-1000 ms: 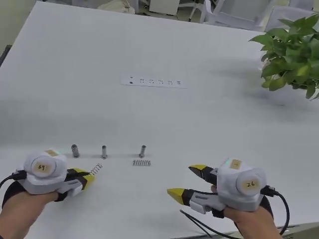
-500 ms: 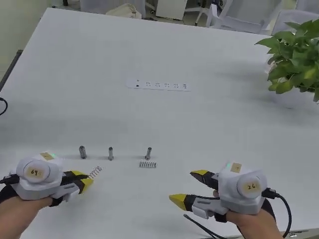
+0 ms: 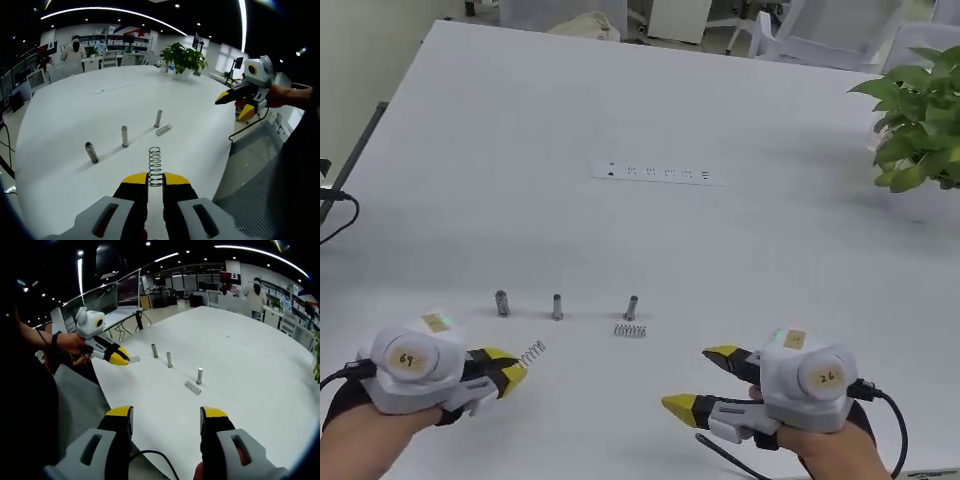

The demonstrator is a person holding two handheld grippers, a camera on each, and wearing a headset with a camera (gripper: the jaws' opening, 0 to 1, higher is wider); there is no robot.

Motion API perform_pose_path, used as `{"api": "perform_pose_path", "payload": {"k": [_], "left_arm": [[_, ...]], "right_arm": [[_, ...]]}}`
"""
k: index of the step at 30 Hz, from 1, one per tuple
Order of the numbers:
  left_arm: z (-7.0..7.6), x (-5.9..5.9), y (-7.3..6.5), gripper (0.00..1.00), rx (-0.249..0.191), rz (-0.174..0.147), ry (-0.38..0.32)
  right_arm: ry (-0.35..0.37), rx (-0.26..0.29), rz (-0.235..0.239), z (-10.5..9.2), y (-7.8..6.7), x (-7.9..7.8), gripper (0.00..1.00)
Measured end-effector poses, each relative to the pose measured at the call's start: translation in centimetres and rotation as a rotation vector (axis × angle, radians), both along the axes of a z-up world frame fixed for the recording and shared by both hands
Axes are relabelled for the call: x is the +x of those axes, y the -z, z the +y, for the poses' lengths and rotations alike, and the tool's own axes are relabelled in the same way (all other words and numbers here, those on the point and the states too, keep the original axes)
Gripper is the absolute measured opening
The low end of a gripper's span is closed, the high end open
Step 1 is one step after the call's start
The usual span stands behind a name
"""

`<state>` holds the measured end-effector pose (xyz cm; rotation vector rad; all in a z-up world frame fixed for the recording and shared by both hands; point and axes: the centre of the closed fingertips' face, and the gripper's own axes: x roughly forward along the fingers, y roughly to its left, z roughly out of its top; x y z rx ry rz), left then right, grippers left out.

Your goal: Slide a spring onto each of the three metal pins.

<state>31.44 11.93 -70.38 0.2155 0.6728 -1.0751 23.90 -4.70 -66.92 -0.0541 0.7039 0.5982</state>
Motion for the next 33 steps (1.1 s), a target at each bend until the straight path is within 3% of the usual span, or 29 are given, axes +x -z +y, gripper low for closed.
{"api": "perform_pose_path", "payload": {"k": [9, 21, 24, 33], "left_arm": [[-0.9, -1.2, -2.1, 0.03, -0.009, -0.056, 0.073], [-3.3, -1.7, -4.2, 0.03, -0.036, -0.094, 0.145], [-4.2, -2.5, -4.7, 0.03, -0.039, -0.103, 0.185], [-7.1, -5.0, -5.4, 0.03, -0.052, -0.117, 0.301]], "right_arm": [[-0.058, 0.019, -0.003, 2.1, -0.1, 0.3, 0.49], [-0.087, 0.067, -0.008, 3.8, -0.6, 0.8, 0.43], [-0.088, 0.096, -0.013, 4.2, -0.9, 1.1, 0.43], [-0.117, 0.109, -0.018, 4.8, -1.4, 1.3, 0.37]]}}
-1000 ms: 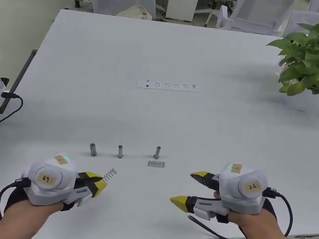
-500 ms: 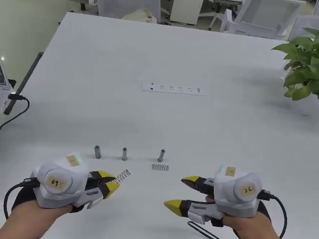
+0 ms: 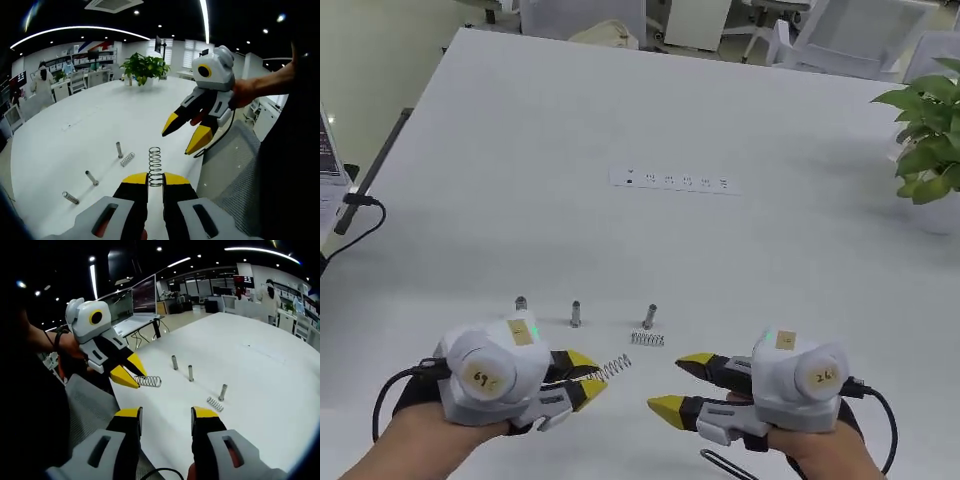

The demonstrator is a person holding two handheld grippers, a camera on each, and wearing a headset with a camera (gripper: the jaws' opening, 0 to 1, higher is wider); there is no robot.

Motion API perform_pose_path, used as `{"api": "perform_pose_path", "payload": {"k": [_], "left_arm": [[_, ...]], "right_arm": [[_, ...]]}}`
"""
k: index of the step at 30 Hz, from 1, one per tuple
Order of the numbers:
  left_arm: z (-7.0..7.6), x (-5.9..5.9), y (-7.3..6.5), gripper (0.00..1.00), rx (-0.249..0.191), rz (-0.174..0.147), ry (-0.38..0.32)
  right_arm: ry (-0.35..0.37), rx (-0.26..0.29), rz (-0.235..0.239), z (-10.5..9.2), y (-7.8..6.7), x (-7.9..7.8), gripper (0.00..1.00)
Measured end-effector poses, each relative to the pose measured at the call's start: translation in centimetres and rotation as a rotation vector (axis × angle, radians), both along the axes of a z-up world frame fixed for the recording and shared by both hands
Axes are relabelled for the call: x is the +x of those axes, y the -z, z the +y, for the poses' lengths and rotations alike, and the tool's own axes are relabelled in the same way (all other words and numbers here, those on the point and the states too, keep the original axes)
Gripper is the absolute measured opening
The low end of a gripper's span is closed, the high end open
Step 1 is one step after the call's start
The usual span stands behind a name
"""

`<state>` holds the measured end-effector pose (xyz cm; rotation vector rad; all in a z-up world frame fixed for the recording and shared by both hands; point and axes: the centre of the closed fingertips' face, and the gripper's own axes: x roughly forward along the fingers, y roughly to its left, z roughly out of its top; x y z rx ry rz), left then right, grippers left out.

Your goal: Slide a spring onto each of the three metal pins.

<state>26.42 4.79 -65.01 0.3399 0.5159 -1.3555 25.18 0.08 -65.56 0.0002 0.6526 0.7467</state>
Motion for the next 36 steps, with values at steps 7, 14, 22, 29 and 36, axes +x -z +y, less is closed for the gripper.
{"api": "perform_pose_path", "payload": {"k": [7, 14, 22, 29, 36], "left_arm": [[-0.9, -0.8, -0.1, 0.03, -0.008, 0.003, 0.029], [-1.6, -1.5, -0.4, 0.03, -0.014, 0.005, 0.06], [-2.1, -2.3, -0.5, 0.03, -0.01, -0.004, 0.098], [-2.0, -2.3, -0.4, 0.03, 0.011, -0.027, 0.123], [-2.1, -2.2, -0.2, 0.03, 0.029, -0.046, 0.138]], "right_arm": [[-0.022, 0.023, -0.005, 0.4, -0.5, -0.3, 0.3], [-0.041, 0.05, 0.003, 0.7, -0.6, -0.8, 0.26], [-0.076, 0.068, 0.008, 1.6, -0.8, -1.3, 0.23], [-0.085, 0.094, 0.005, 2.0, -1.3, -1.3, 0.18], [-0.095, 0.099, -0.001, 2.2, -1.7, -1.1, 0.18]]}}
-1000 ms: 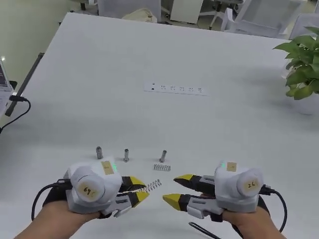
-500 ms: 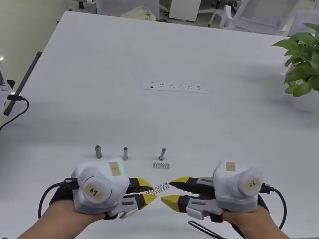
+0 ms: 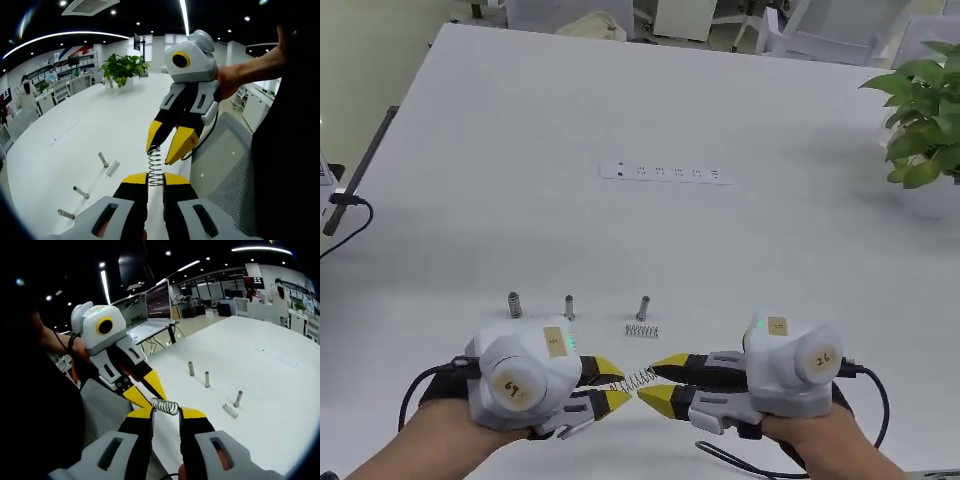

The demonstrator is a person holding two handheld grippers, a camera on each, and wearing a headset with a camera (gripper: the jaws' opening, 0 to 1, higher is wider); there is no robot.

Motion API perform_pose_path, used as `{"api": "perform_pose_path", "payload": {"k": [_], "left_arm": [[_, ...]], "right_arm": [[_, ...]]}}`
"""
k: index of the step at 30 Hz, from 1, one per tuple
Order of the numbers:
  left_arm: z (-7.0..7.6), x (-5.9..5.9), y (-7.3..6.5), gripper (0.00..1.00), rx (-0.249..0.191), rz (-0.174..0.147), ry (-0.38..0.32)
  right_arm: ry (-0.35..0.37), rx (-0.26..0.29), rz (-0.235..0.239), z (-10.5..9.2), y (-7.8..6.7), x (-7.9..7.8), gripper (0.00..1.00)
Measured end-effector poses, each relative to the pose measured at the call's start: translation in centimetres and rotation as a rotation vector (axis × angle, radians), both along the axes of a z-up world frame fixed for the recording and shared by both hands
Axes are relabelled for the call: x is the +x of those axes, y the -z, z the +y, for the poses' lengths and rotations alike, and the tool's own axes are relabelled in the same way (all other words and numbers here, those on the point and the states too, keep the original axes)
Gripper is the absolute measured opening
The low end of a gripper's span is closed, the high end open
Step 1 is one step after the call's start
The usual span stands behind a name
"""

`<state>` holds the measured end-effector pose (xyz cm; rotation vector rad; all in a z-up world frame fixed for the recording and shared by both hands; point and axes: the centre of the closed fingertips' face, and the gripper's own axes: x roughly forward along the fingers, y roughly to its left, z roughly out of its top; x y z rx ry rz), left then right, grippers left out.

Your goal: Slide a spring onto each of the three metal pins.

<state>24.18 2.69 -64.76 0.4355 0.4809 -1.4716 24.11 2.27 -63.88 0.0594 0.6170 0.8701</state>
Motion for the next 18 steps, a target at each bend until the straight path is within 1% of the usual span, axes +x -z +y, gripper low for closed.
{"api": "perform_pose_path", "payload": {"k": [8, 11, 18], "left_arm": [[-0.3, 0.4, 0.2, 0.03, 0.023, -0.032, 0.009], [-0.6, 0.6, -0.1, 0.03, 0.017, -0.036, 0.004], [-1.0, 1.3, -0.2, 0.02, 0.015, -0.049, -0.007]], "right_arm": [[-0.014, 0.001, -0.012, 0.2, -0.7, 0.6, 0.15], [-0.031, -0.003, -0.017, 0.4, -1.1, 0.9, 0.15], [-0.077, -0.031, -0.032, 0.9, -1.4, 1.5, 0.13]]}}
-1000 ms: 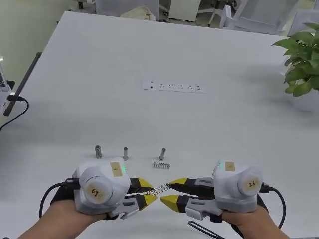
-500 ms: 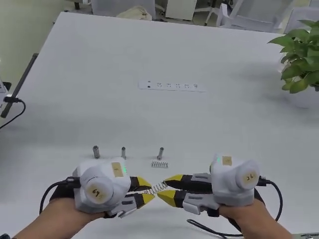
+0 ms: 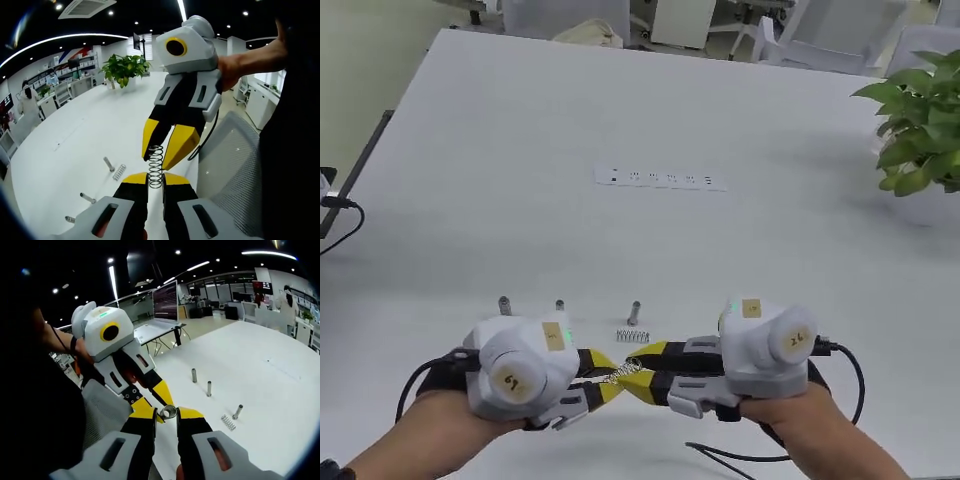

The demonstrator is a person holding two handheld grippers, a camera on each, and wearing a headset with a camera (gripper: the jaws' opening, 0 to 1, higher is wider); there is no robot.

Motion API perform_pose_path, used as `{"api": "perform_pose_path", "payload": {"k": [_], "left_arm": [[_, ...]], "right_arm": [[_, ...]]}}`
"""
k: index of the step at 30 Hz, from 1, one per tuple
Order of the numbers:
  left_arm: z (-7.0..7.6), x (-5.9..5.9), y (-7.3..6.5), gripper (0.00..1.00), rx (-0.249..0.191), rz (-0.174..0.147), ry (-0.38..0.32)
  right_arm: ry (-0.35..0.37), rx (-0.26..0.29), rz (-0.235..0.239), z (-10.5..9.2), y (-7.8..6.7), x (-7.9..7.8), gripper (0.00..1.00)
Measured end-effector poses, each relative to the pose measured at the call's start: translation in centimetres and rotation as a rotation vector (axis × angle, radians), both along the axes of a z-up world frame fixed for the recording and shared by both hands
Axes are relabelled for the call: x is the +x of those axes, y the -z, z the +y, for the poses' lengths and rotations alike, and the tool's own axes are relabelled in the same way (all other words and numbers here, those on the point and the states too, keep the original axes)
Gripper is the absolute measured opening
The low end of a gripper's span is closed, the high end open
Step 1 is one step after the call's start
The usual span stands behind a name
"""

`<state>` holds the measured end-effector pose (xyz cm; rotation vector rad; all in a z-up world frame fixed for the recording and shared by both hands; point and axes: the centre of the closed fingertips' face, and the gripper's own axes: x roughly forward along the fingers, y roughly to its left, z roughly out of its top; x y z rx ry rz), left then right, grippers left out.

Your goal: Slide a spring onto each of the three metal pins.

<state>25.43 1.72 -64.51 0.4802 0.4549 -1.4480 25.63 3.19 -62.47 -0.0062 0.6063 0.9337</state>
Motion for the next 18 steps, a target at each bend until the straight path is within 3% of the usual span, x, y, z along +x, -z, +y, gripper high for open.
{"api": "perform_pose_path", "payload": {"k": [8, 18], "left_arm": [[-0.2, 0.2, -0.2, 0.02, -0.012, -0.003, -0.02], [0.1, 0.1, 0.1, 0.02, 0.003, -0.019, -0.009]], "right_arm": [[-0.044, -0.024, -0.006, 0.7, -0.1, 0.4, 0.11], [-0.19, -0.167, -0.001, 0.1, 0.6, -0.8, 0.14]]}}
